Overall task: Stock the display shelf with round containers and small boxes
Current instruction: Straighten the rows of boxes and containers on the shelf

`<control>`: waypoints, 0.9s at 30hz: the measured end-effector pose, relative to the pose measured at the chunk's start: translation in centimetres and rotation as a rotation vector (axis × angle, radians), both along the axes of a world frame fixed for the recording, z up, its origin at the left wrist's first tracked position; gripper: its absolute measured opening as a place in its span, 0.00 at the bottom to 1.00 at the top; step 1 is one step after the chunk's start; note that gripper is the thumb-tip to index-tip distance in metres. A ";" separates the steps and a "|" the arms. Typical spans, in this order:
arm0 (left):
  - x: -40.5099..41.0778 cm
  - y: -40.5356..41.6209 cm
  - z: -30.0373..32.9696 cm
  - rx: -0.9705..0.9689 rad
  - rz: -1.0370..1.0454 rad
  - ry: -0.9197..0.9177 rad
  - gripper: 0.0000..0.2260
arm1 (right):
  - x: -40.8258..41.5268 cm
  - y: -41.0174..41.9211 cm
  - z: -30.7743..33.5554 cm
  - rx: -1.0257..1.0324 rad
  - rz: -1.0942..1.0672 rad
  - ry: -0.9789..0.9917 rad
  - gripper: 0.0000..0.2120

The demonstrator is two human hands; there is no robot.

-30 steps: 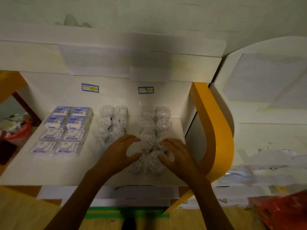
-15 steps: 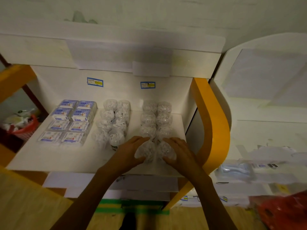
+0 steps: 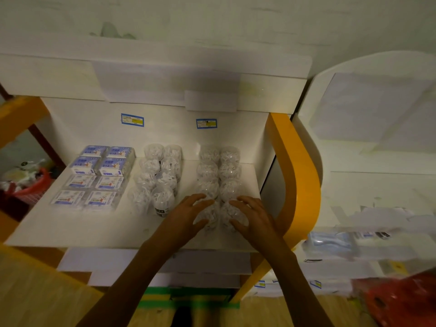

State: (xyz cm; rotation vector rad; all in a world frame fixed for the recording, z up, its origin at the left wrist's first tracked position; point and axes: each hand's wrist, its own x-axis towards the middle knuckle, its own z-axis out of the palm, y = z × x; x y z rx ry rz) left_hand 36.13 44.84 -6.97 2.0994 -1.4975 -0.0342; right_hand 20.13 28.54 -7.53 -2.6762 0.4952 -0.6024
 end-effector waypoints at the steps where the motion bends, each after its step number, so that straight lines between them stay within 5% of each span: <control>1: 0.0 0.0 0.1 -0.002 0.001 -0.005 0.23 | 0.1 0.1 0.0 0.000 -0.003 -0.001 0.23; 27: 0.1 2.1 3.2 0.126 0.034 0.004 0.29 | -1.8 1.3 3.8 0.090 -0.049 -0.046 0.26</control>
